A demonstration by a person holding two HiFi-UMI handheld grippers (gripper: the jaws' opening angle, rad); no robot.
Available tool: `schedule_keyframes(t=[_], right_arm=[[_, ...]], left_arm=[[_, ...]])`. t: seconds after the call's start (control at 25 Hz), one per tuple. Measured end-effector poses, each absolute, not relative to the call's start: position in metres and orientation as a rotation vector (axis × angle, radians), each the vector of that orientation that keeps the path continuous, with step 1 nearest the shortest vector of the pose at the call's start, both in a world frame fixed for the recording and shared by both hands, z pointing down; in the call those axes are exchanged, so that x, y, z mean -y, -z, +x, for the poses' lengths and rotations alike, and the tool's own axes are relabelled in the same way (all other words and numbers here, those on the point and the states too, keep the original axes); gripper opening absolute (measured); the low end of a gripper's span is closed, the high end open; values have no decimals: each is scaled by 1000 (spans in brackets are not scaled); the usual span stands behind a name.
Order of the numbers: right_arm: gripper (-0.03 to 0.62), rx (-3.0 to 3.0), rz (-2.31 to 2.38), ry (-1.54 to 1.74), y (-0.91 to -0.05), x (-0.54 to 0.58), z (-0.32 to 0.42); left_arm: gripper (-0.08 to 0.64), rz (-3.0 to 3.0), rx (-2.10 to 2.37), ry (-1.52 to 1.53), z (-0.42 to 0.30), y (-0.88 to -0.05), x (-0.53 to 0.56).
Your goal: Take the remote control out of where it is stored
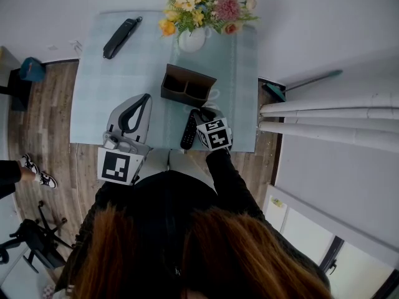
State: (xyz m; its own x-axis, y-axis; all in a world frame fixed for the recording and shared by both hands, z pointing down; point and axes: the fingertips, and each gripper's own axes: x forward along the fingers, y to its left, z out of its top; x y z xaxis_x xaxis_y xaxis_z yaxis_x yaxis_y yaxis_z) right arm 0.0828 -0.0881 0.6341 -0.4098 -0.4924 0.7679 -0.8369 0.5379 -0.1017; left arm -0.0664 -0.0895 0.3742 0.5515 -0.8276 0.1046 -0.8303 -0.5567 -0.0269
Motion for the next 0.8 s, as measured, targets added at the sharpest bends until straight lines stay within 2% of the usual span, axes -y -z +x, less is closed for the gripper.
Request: schedule_keyframes(t=[0.28, 0.8], right_arm=[[21, 2099, 1085, -654, -630, 87, 80], [15, 2307, 1196, -517, -546, 114, 58]], left_arm=[[5, 2731, 1465, -146, -69, -375, 91], [5, 2749, 1457, -124, -67, -369, 94]])
